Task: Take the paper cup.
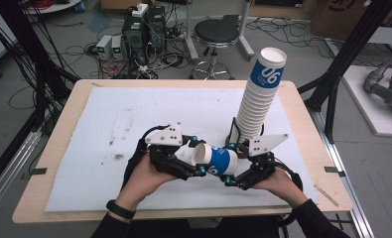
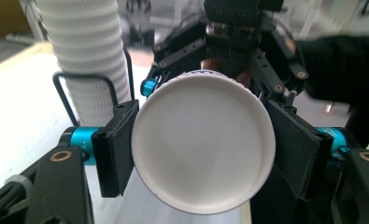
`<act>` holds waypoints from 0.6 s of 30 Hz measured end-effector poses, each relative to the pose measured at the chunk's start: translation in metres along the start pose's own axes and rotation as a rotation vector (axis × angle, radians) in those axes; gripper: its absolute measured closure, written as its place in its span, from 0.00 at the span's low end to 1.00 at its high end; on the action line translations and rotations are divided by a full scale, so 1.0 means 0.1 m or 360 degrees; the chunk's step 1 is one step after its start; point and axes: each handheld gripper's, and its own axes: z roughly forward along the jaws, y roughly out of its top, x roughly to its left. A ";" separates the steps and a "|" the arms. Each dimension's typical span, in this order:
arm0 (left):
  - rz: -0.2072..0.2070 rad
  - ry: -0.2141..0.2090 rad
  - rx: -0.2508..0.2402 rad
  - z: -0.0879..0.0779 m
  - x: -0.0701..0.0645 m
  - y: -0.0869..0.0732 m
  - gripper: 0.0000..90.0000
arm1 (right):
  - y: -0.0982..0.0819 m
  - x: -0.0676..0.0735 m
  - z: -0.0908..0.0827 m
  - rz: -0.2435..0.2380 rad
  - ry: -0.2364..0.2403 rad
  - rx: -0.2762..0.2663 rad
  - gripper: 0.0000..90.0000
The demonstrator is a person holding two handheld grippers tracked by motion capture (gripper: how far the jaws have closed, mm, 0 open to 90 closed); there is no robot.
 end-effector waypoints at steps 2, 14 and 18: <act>-0.0032 -0.0005 -0.0086 -0.02 0.01 -0.01 0.33 | 0.00 -0.02 -0.04 0.0041 0.0010 -0.0053 0.15; -0.0093 -0.0098 -0.0269 -0.02 0.05 -0.09 0.33 | 0.03 -0.01 -0.08 0.0106 0.0081 -0.0191 0.16; -0.0131 -0.0132 -0.0257 -0.03 0.08 -0.11 0.33 | 0.03 -0.02 -0.09 0.0083 0.0086 -0.0181 0.18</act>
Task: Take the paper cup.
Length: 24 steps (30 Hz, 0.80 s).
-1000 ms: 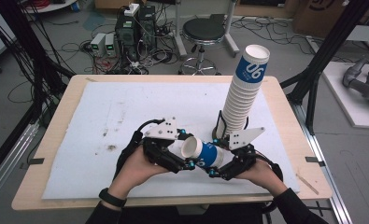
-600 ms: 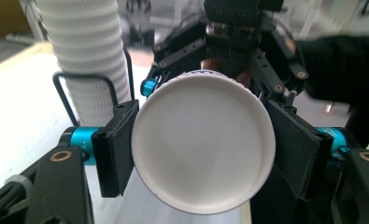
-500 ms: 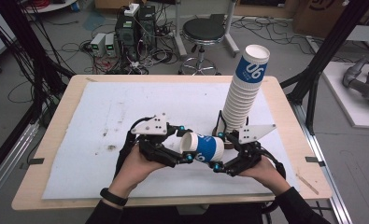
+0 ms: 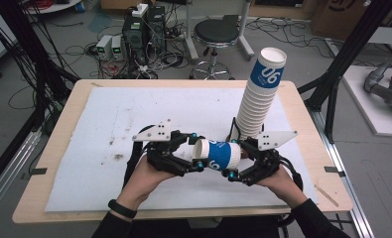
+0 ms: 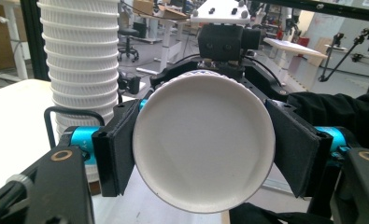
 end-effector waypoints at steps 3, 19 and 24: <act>-0.0019 -0.0014 0.0031 -0.01 0.01 0.00 0.33 | 0.01 0.01 -0.02 -0.0036 0.0000 -0.0001 0.20; 0.0033 0.0023 0.0217 -0.01 -0.02 0.05 0.31 | 0.00 0.02 -0.01 -0.0066 0.0023 0.0039 0.22; 0.0037 0.0021 0.0206 -0.06 -0.02 0.08 0.30 | 0.00 0.02 -0.04 -0.0074 0.0023 0.0025 0.22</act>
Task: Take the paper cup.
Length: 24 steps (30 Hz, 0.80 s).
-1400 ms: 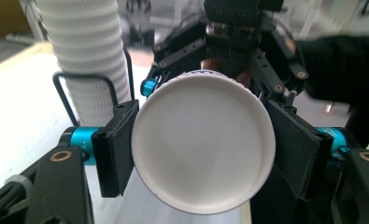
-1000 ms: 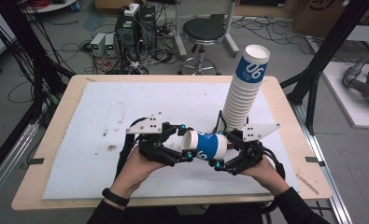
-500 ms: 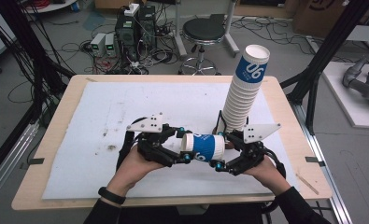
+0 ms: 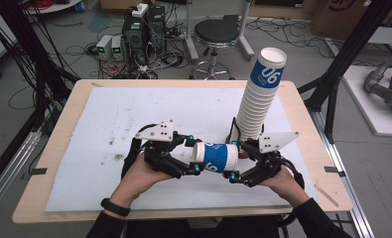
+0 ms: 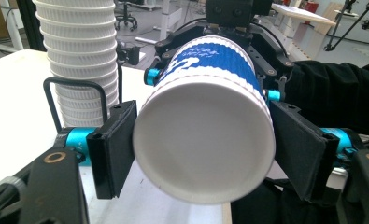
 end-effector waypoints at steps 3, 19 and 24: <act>-0.0014 -0.0011 0.0053 -0.02 -0.01 0.03 0.26 | 0.00 0.00 0.00 -0.0028 0.0019 0.0044 0.23; 0.0141 -0.0041 0.0383 0.16 -0.07 -0.02 0.32 | 0.02 0.04 0.06 -0.0084 0.0041 0.0232 0.19; 0.0168 -0.0044 0.0194 0.07 -0.05 -0.03 0.33 | 0.03 0.01 0.00 0.0006 0.0043 0.0117 0.15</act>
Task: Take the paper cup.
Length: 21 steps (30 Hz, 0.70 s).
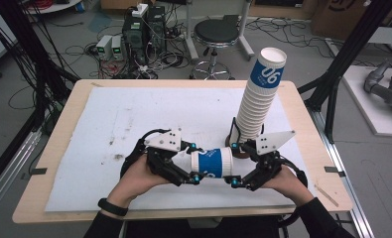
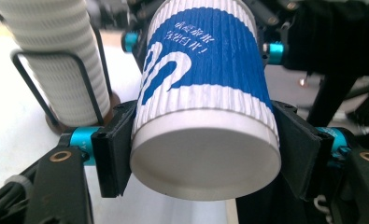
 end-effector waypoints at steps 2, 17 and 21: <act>-0.0006 0.0004 -0.0071 -0.02 0.00 0.00 0.33 | 0.01 0.00 -0.02 0.0053 0.0003 -0.0063 0.15; -0.0018 -0.0006 -0.0142 0.08 0.00 -0.04 0.33 | 0.06 0.00 -0.04 0.0133 0.0052 -0.0214 0.20; -0.0029 -0.0004 -0.0086 0.10 -0.01 -0.04 0.32 | 0.06 0.00 -0.05 0.0108 0.0051 -0.0182 0.22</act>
